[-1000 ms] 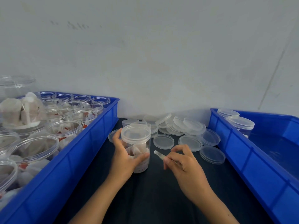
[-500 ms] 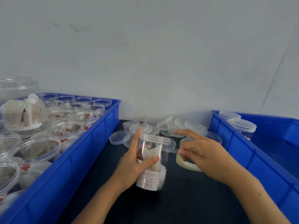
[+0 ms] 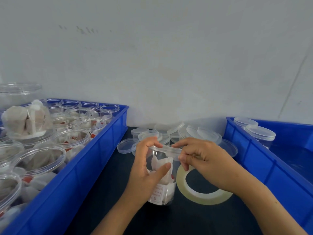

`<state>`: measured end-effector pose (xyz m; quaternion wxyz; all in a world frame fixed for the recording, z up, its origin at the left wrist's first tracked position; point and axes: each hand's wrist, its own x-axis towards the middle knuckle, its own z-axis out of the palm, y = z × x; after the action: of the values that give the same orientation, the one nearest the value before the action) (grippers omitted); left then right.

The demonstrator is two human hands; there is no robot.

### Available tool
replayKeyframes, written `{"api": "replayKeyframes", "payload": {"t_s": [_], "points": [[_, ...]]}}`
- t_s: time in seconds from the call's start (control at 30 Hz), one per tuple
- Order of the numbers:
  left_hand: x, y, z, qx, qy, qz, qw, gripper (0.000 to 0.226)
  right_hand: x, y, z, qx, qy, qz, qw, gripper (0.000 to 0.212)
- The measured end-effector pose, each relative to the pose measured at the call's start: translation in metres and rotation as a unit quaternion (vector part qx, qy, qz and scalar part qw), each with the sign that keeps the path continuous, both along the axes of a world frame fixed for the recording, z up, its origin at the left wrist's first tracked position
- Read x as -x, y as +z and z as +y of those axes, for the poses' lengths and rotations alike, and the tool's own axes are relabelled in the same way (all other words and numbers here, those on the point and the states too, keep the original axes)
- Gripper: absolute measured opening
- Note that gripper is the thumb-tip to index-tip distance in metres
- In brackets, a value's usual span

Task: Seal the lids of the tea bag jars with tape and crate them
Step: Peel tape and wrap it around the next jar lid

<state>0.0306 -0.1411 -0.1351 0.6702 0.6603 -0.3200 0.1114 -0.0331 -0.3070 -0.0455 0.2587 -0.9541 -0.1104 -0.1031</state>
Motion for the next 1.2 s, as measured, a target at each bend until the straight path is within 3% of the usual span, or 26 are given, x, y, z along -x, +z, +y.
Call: {"api": "replayKeyframes", "payload": {"t_s": [0.27,0.57,0.77,0.97,1.2], "points": [[0.007,0.008,-0.003,-0.014,0.043,0.004,0.999,0.022,0.001,0.0,0.01,0.148,-0.049,-0.044,0.987,0.044],[0.009,0.008,-0.008,-0.018,0.12,-0.042,0.992,0.009,0.005,0.0,0.018,0.207,-0.096,-0.065,0.971,0.046],[0.009,0.011,-0.012,-0.016,0.141,-0.072,0.987,0.018,0.001,-0.004,0.017,0.211,-0.123,-0.063,0.968,0.042],[0.008,0.009,-0.017,-0.02,0.153,-0.095,0.983,0.015,-0.001,-0.007,0.017,0.215,-0.145,-0.056,0.964,0.025],[0.005,0.006,-0.017,-0.029,0.169,-0.096,0.98,0.015,-0.003,-0.006,0.02,0.223,-0.155,-0.053,0.961,0.028]]}}
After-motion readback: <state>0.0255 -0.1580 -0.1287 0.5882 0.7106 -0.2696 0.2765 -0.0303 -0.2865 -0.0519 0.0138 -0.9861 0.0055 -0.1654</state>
